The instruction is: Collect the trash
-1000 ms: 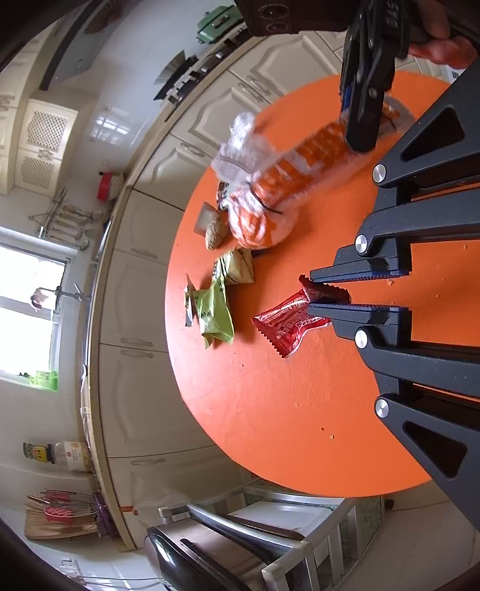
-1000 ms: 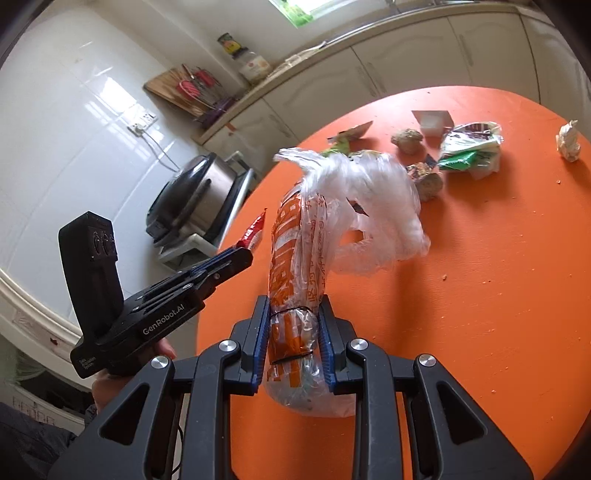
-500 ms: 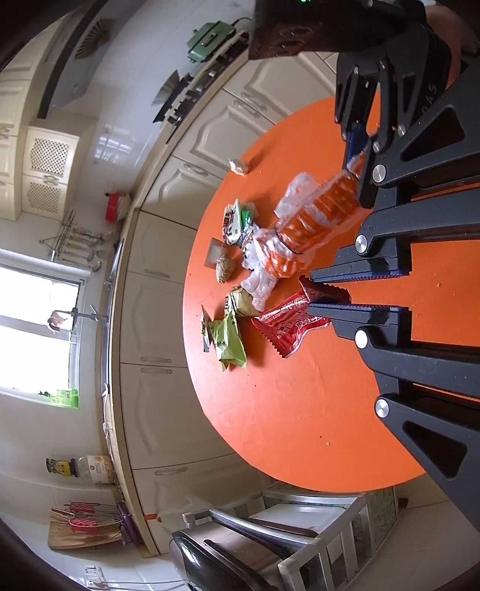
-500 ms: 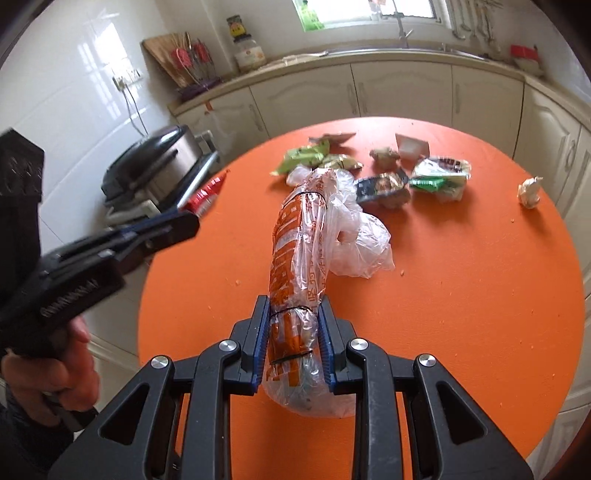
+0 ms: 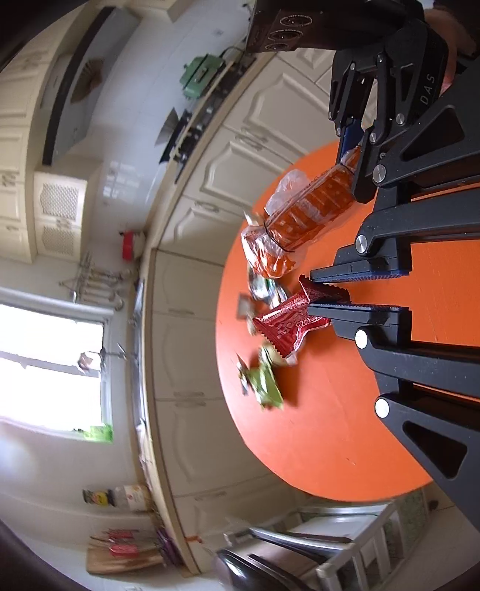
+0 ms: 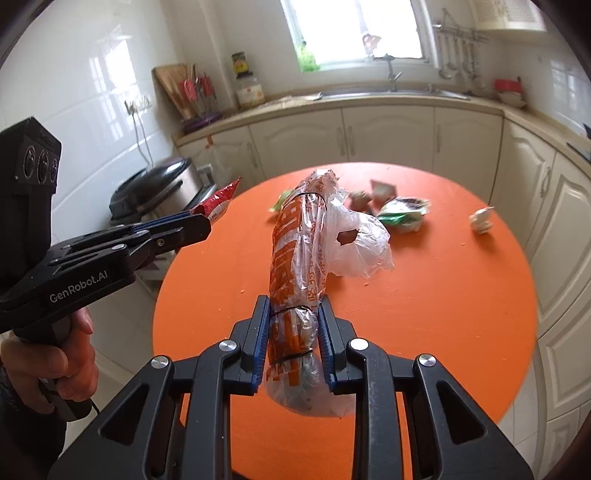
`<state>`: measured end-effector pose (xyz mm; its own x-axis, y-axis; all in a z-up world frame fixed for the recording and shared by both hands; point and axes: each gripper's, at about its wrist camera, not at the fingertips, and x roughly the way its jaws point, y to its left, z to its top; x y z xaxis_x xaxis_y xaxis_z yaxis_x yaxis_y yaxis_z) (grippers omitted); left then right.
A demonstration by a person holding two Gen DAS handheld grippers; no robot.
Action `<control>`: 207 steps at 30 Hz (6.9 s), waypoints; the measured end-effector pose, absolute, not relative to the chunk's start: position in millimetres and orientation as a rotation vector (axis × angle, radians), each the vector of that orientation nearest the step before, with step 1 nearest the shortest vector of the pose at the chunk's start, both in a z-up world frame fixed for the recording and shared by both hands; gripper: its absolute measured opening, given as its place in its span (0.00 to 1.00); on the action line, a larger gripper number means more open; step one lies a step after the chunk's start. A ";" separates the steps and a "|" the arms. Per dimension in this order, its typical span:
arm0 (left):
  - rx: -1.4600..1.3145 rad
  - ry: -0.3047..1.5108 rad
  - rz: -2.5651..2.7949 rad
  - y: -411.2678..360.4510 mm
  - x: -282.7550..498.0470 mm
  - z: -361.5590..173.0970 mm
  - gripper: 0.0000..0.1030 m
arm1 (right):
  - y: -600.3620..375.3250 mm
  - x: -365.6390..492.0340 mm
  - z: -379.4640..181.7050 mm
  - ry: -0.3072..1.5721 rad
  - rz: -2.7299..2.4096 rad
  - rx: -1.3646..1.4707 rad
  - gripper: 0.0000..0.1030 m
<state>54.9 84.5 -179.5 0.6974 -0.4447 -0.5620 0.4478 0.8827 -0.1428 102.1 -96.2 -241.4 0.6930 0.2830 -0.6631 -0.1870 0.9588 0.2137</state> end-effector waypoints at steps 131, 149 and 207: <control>-0.015 0.567 -0.293 101.4 -65.1 -126.7 0.99 | -153.9 112.8 -159.8 0.619 -0.075 0.142 1.00; -0.027 0.894 -0.201 16.6 114.5 -212.0 0.97 | -183.1 190.7 -237.9 0.783 -0.052 0.191 1.00; -0.029 0.825 -0.307 83.7 106.2 -202.8 0.17 | -125.5 229.6 -305.1 0.880 0.103 0.140 0.37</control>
<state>106.2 83.7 -202.8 0.6366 -0.2802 -0.7185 0.2577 0.9554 -0.1442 229.6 -125.5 -305.1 0.6330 0.1476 -0.7599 -0.0322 0.9858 0.1647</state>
